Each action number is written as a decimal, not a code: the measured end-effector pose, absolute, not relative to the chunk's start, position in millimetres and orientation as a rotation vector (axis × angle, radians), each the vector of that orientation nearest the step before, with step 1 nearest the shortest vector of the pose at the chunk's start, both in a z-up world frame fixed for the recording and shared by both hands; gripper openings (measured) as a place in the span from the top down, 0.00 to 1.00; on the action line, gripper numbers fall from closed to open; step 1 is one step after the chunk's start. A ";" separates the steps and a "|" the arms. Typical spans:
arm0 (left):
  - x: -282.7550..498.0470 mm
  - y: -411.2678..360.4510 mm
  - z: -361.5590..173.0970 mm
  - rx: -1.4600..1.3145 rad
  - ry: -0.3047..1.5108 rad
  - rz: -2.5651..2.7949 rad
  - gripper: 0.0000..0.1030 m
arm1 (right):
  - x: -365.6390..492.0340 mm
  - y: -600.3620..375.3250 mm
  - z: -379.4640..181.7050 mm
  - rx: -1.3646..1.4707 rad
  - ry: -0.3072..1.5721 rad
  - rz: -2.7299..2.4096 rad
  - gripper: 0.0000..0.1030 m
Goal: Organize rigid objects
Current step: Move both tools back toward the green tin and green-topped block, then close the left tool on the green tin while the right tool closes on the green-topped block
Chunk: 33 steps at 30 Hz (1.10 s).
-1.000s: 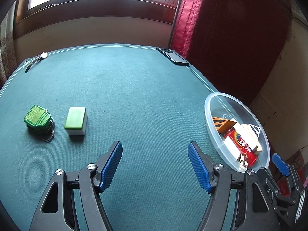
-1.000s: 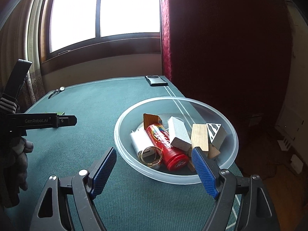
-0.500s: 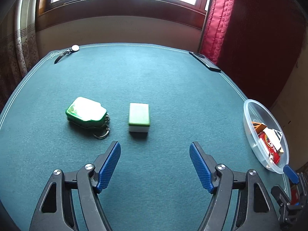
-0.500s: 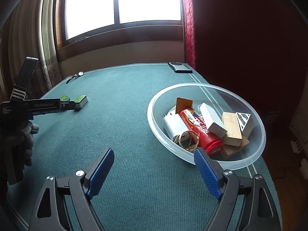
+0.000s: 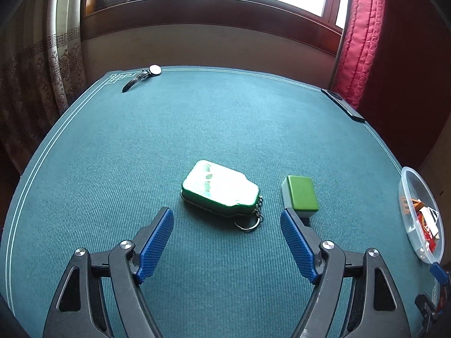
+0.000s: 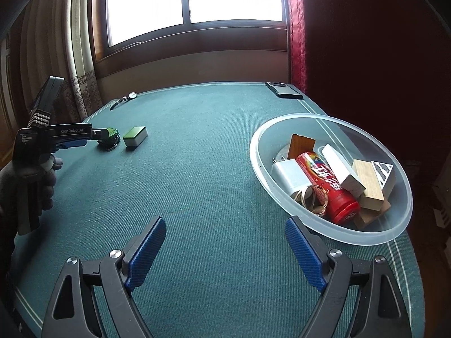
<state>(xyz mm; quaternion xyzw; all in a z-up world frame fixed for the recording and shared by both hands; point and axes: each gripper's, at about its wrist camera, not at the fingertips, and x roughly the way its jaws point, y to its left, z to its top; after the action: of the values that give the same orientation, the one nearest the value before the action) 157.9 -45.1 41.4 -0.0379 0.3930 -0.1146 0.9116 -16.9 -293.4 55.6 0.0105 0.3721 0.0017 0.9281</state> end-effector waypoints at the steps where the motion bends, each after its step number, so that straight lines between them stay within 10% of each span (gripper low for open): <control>1: 160.5 -42.3 41.5 -0.081 0.809 -0.235 0.23 | -16.2 -292.0 55.2 0.020 0.765 0.007 0.13; 29: 202.5 -51.6 25.9 -0.005 0.850 -0.288 0.17 | 42.4 -247.4 46.2 0.072 0.876 0.148 0.13; 33: 201.3 -48.5 27.4 -0.025 0.841 -0.298 0.29 | 55.8 -235.9 45.6 0.063 0.882 0.156 0.13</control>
<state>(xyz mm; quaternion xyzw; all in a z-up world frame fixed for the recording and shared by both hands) 201.3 -48.5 27.4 -0.0119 0.4066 -0.1442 0.9021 55.8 -235.9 45.6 0.0304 0.4263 0.0752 0.9009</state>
